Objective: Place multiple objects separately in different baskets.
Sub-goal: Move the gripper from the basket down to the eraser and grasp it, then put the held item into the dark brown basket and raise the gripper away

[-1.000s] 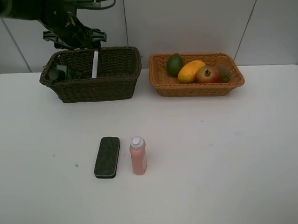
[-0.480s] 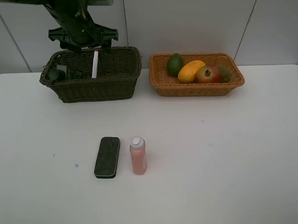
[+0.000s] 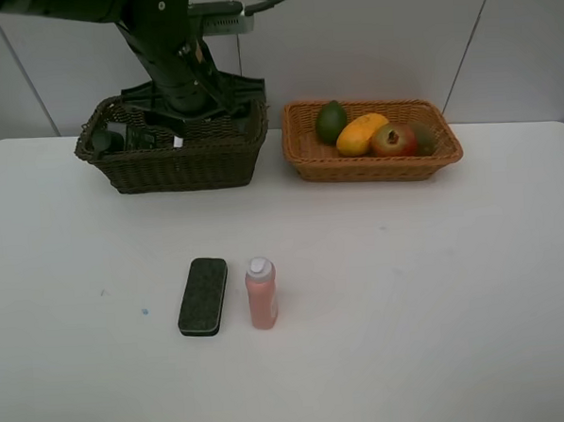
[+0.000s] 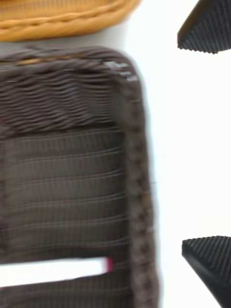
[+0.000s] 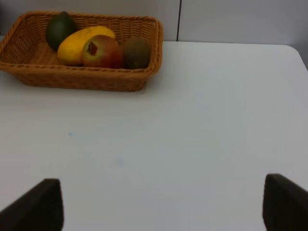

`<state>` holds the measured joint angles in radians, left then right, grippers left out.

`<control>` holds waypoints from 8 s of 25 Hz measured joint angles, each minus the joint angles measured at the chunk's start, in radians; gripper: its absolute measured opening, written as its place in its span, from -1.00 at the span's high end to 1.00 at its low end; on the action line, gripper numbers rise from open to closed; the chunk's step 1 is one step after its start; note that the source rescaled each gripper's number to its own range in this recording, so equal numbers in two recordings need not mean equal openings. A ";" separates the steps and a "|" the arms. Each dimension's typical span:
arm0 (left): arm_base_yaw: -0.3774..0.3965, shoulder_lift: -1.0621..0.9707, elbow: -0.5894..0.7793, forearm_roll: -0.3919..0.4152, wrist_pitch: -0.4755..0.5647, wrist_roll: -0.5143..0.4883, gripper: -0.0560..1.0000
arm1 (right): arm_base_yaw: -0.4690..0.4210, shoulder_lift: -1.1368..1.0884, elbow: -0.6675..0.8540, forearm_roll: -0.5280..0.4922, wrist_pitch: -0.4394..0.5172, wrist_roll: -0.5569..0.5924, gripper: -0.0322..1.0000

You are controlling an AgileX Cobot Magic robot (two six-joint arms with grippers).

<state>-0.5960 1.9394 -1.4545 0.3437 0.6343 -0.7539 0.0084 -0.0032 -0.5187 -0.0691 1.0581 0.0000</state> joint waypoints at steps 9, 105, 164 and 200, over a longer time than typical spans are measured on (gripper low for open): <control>-0.072 -0.013 0.151 -0.009 0.000 -0.158 -1.00 | 0.000 0.000 0.000 0.000 0.000 0.000 -1.00; -0.067 0.081 0.401 -0.359 -0.064 0.136 -0.19 | 0.000 0.000 0.000 0.000 0.000 0.000 -1.00; 0.130 -0.169 0.338 -0.245 -0.608 0.258 -0.19 | 0.000 0.000 0.000 0.000 0.000 0.000 -1.00; 0.312 0.102 0.200 -0.193 -0.929 0.523 -0.19 | 0.000 0.000 0.000 0.000 0.000 0.000 -1.00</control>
<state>-0.2841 2.0418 -1.2542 0.1504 -0.2947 -0.2308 0.0084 -0.0032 -0.5187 -0.0691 1.0581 0.0000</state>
